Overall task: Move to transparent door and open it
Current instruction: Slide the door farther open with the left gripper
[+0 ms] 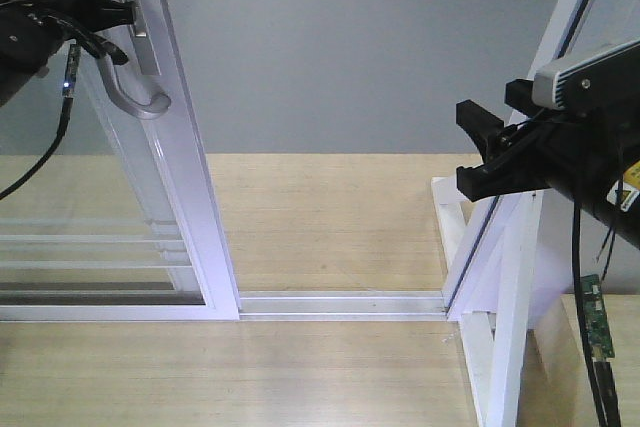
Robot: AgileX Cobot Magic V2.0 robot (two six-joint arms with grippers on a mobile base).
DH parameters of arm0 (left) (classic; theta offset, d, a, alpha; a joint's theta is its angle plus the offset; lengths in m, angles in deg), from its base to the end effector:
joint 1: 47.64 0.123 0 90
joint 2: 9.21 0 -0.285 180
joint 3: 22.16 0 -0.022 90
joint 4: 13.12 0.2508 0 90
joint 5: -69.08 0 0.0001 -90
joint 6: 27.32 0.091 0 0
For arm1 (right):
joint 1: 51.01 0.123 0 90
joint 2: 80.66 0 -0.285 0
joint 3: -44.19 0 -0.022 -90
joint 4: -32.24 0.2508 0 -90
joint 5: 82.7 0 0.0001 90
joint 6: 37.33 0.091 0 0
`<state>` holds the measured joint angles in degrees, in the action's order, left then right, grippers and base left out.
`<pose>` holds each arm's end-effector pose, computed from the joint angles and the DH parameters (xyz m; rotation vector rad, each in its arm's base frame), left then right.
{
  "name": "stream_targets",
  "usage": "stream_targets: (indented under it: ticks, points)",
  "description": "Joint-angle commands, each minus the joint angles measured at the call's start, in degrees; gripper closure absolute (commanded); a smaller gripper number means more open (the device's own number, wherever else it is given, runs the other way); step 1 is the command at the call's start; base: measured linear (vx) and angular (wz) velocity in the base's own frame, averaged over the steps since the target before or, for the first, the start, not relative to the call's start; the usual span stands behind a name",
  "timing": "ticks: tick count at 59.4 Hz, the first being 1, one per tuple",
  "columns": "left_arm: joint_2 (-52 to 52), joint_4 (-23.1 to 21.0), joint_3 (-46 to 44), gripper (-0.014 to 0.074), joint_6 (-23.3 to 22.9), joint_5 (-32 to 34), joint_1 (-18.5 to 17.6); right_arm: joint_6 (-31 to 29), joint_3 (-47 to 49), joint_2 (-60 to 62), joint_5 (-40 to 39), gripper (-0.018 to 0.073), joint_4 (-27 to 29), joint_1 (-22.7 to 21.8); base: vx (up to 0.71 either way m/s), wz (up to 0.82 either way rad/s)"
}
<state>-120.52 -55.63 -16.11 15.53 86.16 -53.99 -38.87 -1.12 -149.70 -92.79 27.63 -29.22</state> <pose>0.4221 -0.0289 0.2702 -0.0141 1.8221 0.1240 0.2073 0.0842 0.2832 -0.4492 1.7689 0.2066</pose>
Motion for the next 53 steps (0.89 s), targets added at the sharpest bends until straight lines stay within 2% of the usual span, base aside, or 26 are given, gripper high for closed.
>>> stream_targets:
  ticks: [1, 20, 27, 38, 53]
  points:
    - [4.40, -1.01, -2.10, 0.0132, 0.30, 3.77, 2.75, -0.64, 1.55, 1.15, -3.98, 0.0155, -0.21, 0.08, 0.00, 0.00]
    - [7.28, 0.04, -1.96, 0.0132, 0.69, -3.21, 7.25, -1.63, 1.55, 0.95, -3.90, 0.0155, -0.21, 0.08, 0.00, 0.00]
    - [7.95, -0.03, -1.96, 0.0132, 2.45, -5.49, 8.62, -1.63, 1.55, 0.96, -3.85, 0.0155, -0.21, 0.08, 0.00, 0.00]
    - [10.40, -0.02, -1.12, 0.0132, 3.48, -11.37, 9.28, -1.93, 1.55, 0.96, -3.85, 0.0155, -0.21, 0.08, 0.00, 0.00]
    - [21.40, -0.08, 12.25, 0.0132, 3.52, -11.53, 9.28, -1.93, 1.55, 0.96, -3.85, 0.0155, -0.26, 0.08, 0.00, 0.00]
